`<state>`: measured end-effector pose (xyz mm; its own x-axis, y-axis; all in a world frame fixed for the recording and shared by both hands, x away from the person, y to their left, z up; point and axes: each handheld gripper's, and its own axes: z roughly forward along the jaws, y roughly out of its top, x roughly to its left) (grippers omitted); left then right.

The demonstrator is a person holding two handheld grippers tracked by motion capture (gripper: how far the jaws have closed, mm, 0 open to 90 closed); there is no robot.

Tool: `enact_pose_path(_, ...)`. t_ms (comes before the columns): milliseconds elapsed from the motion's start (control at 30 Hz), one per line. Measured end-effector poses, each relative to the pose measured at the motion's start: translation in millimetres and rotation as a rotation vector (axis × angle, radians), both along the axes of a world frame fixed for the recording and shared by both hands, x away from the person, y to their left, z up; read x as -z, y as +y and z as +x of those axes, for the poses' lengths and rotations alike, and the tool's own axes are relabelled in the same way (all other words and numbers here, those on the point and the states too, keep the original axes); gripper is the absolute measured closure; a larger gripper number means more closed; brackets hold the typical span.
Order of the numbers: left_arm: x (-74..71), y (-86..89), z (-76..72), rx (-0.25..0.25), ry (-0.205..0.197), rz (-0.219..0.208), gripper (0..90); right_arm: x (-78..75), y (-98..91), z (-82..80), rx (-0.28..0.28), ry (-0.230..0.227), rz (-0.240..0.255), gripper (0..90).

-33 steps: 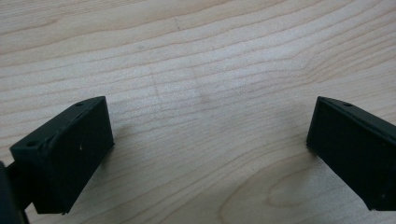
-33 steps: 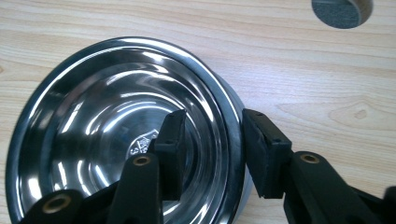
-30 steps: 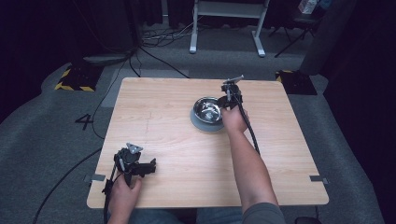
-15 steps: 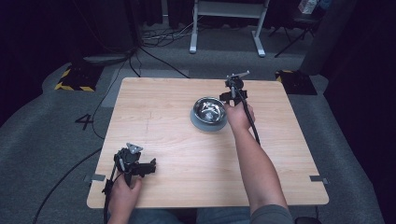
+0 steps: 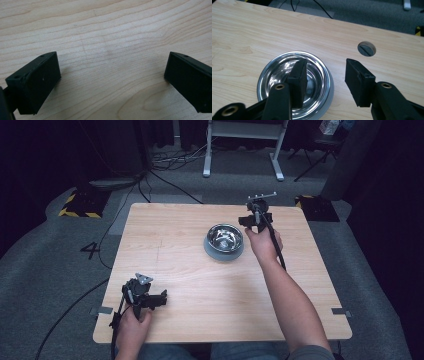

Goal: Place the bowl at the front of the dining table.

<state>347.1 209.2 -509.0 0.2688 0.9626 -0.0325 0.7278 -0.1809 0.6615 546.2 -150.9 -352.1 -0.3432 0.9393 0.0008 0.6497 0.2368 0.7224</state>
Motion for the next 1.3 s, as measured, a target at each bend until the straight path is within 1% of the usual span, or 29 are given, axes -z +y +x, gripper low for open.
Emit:
enact_pose_path(100, 0.0, 0.0, 0.0, 0.000, 0.000, 0.000, 0.5, -7.2, -6.3, -10.9, -0.011, -0.017, 0.006, 51.6)
enact_pose_path(200, 0.0, 0.0, 0.0, 0.000, 0.000, 0.000, 0.5, -13.8, -14.0, -20.8, -0.019, -0.037, 0.022, 50.6)
enact_pose_path(267, 0.0, 0.0, 0.0, 0.000, 0.000, 0.000, 0.5, -17.6, -18.5, -26.1, -0.031, -0.047, 0.018, 49.0)
enact_pose_path(300, 0.0, 0.0, 0.0, 0.000, 0.000, 0.000, 0.5, -18.8, -20.3, -27.8, -0.038, -0.051, 0.008, 48.4)
enact_pose_path(400, 0.0, 0.0, 0.0, 0.000, 0.000, 0.000, 0.5, -22.1, -26.0, -34.0, -0.050, -0.045, 0.014, 45.6)
enact_pose_path(500, 0.0, 0.0, 0.0, 0.000, 0.000, 0.000, 0.5, -23.0, -32.5, -41.5, -0.058, -0.027, 0.023, 42.8)
enact_pose_path(567, 0.1, 0.0, 0.0, 0.000, -0.001, 0.000, 0.5, -22.4, -37.0, -47.4, -0.072, -0.025, 0.017, 40.8)
enact_pose_path(800, 0.0, 0.0, 0.0, 0.000, 0.000, 0.000, 0.5, -20.0, -51.7, -71.3, -0.114, -0.016, 0.020, 37.5)
enact_pose_path(967, 0.0, 0.0, 0.0, 0.000, 0.000, 0.000, 0.5, -15.1, -62.5, -87.6, -0.137, -0.009, 0.033, 36.0)
enact_pose_path(1067, 0.0, 0.0, 0.0, 0.000, 0.000, 0.000, 0.5, -10.6, -68.8, -96.2, -0.151, 0.003, 0.039, 35.1)
enact_pose_path(1167, 0.0, 0.0, 0.0, 0.000, -0.001, 0.000, 0.5, -6.3, -73.7, -102.0, -0.166, 0.013, 0.033, 33.9)
enact_pose_path(1300, 0.0, 0.0, 0.0, 0.000, 0.000, 0.000, 0.5, 2.2, -80.5, -109.7, -0.193, 0.046, 0.032, 32.3)
